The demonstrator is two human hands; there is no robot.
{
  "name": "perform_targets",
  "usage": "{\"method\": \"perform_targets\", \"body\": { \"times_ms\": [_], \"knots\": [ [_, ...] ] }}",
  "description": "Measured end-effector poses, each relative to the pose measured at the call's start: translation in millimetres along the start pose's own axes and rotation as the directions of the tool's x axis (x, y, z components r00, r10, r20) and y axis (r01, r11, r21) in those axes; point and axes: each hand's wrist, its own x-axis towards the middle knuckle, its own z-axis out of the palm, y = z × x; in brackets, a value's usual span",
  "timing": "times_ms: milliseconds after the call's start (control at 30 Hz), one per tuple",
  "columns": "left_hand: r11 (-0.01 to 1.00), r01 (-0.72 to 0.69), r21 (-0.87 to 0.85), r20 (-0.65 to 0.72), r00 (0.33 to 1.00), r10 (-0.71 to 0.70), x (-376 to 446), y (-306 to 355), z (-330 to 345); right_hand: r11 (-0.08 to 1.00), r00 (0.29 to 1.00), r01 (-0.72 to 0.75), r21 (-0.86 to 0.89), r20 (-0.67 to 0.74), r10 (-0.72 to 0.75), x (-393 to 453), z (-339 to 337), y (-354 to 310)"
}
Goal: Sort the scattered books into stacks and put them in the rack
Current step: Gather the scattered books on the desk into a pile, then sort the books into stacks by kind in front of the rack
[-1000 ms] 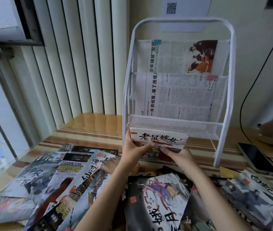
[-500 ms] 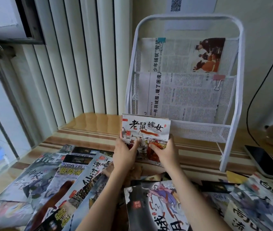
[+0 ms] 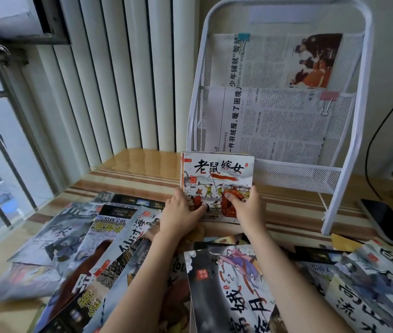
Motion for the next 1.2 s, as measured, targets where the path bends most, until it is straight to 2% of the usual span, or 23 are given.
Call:
{"method": "perform_targets", "body": {
  "times_ms": [100,233,300,367,500,567,633,667,733,800,900,967,1033,1067,1133,1200],
  "knots": [
    [0.996,-0.076,0.043,0.01,0.997,0.076,0.7,0.5,1.8,0.999,0.999,-0.039,-0.015,-0.028,0.039,-1.1,-5.3,-3.2],
    [0.995,-0.047,0.083,-0.094,0.994,0.055,-0.7,2.1,4.0,0.989,0.975,-0.105,-0.101,0.188,0.123,-0.5,-8.6,-2.2],
    [0.999,-0.006,0.042,-0.122,0.992,0.011,-0.6,2.0,2.4,0.987,0.943,-0.117,-0.114,0.3,0.147,-0.2,-8.3,-2.8],
    [1.0,0.015,0.001,-0.12,0.993,-0.015,0.3,0.9,1.5,0.982,0.93,-0.11,-0.156,0.332,0.157,0.4,-7.3,-4.1],
    [1.0,0.021,-0.013,-0.059,0.998,-0.022,-2.0,3.2,1.2,0.978,0.944,-0.138,-0.157,0.278,0.178,-0.4,-4.4,-3.2],
    [0.999,0.039,-0.016,-0.082,0.996,-0.04,-4.5,8.1,-1.4,0.979,0.977,-0.139,-0.149,0.142,0.16,-1.1,-6.8,-5.4],
    [0.999,0.029,-0.026,-0.156,0.987,-0.033,-8.3,13.2,-6.2,0.976,0.995,-0.085,-0.203,-0.059,0.075,-1.5,-15.0,-9.9],
    [1.0,-0.003,-0.026,-0.2,0.98,-0.002,-10.2,15.1,-8.7,0.968,0.993,-0.047,-0.247,-0.116,0.019,-1.6,-19.8,-12.3],
    [0.996,-0.082,-0.027,-0.277,0.958,0.072,-15.4,18.9,-15.9,0.949,0.99,-0.007,-0.317,-0.134,-0.038,-2.5,-33.0,-16.3],
    [0.99,-0.12,-0.073,-0.307,0.947,0.092,-25.4,24.3,-26.8,0.938,0.996,0.024,-0.346,-0.076,-0.054,-10.0,-51.8,-21.4],
    [0.978,-0.153,-0.141,-0.154,0.979,0.131,-54.8,31.2,-42.5,0.908,0.993,0.096,-0.409,0.098,-0.061,-44.8,-87.0,-23.6],
    [0.967,-0.141,-0.211,0.086,0.983,0.162,-79.9,32.7,-47.5,0.861,0.977,0.118,-0.494,0.212,-0.012,-79.0,-109.0,-14.7],
    [0.972,-0.122,-0.2,0.278,0.944,0.175,-102.3,33.3,-49.2,0.804,0.967,0.077,-0.59,0.242,0.085,-110.2,-129.1,-1.7],
    [0.976,-0.145,-0.159,0.277,0.943,0.186,-111.5,33.0,-48.7,0.792,0.965,0.045,-0.609,0.231,0.123,-120.4,-138.5,6.0],
    [0.983,-0.153,-0.102,0.12,0.979,0.165,-129.1,32.0,-51.8,0.794,0.962,-0.038,-0.607,0.194,0.194,-133.4,-159.0,18.4],
    [0.992,-0.101,-0.077,-0.02,0.995,0.1,-147.5,32.9,-56.8,0.769,0.951,-0.089,-0.634,0.175,0.255,-142.8,-175.7,29.4]
  ]
}}
